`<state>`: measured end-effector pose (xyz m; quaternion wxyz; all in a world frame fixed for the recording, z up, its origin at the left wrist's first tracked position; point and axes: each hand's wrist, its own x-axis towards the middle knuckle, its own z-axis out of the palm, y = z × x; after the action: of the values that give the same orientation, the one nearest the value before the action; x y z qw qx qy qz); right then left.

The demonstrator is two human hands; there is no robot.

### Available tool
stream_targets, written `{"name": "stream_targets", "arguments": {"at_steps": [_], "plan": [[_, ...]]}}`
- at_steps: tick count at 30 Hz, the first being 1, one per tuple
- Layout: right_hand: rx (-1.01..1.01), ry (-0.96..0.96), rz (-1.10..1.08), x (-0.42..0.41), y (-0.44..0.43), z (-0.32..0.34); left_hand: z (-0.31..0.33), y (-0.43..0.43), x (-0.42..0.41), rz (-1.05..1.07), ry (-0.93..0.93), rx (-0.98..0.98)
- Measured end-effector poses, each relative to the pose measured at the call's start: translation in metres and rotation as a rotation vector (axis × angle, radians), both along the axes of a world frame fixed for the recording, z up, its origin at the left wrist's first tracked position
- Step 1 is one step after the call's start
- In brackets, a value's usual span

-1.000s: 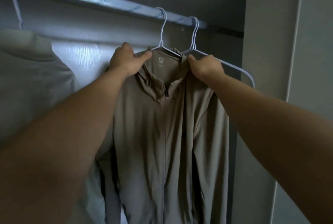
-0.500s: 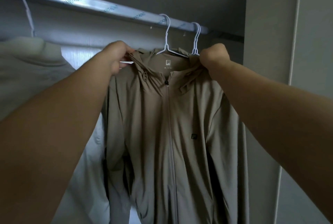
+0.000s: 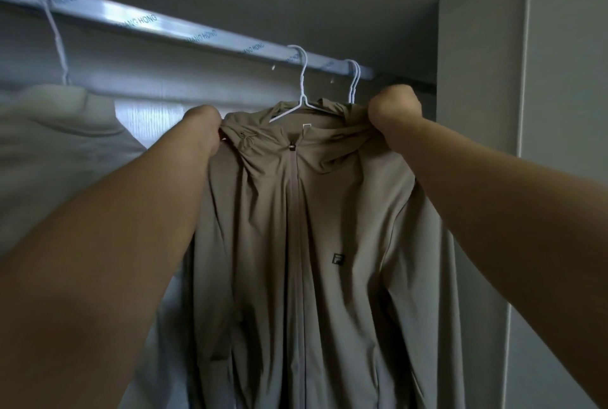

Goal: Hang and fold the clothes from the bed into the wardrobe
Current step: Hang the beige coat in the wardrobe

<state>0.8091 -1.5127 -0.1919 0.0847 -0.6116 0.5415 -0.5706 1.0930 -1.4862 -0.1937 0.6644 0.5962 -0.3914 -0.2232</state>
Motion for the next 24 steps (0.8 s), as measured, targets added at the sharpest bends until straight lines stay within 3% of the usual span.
{"name": "stream_targets", "arguments": {"at_steps": [1,5,7,11,14,16,21,24], "plan": [[0.007,0.02,0.0,-0.001,0.0,0.0,-0.002,-0.002,0.0,0.003,-0.048,0.0],[0.055,0.199,0.02,-0.005,-0.001,-0.01,-0.006,-0.01,0.009,0.228,-0.541,0.24],[0.055,0.241,0.021,-0.006,-0.004,-0.016,-0.007,-0.005,0.008,0.283,-0.646,0.288],[0.016,0.189,0.032,-0.005,-0.007,-0.022,-0.002,-0.001,0.007,0.405,-0.687,0.111],[-0.107,0.239,0.104,-0.002,-0.009,-0.027,-0.011,0.001,-0.014,0.015,-0.707,-0.153],[-0.144,0.328,0.139,0.002,-0.008,-0.03,-0.019,0.002,-0.021,-0.109,-0.707,-0.186],[-0.139,0.499,0.089,0.013,-0.01,-0.026,-0.028,-0.005,-0.018,0.058,-0.793,-0.199],[-0.123,0.502,0.118,0.014,-0.014,-0.021,-0.027,-0.003,-0.021,0.125,-0.772,-0.236]]}}
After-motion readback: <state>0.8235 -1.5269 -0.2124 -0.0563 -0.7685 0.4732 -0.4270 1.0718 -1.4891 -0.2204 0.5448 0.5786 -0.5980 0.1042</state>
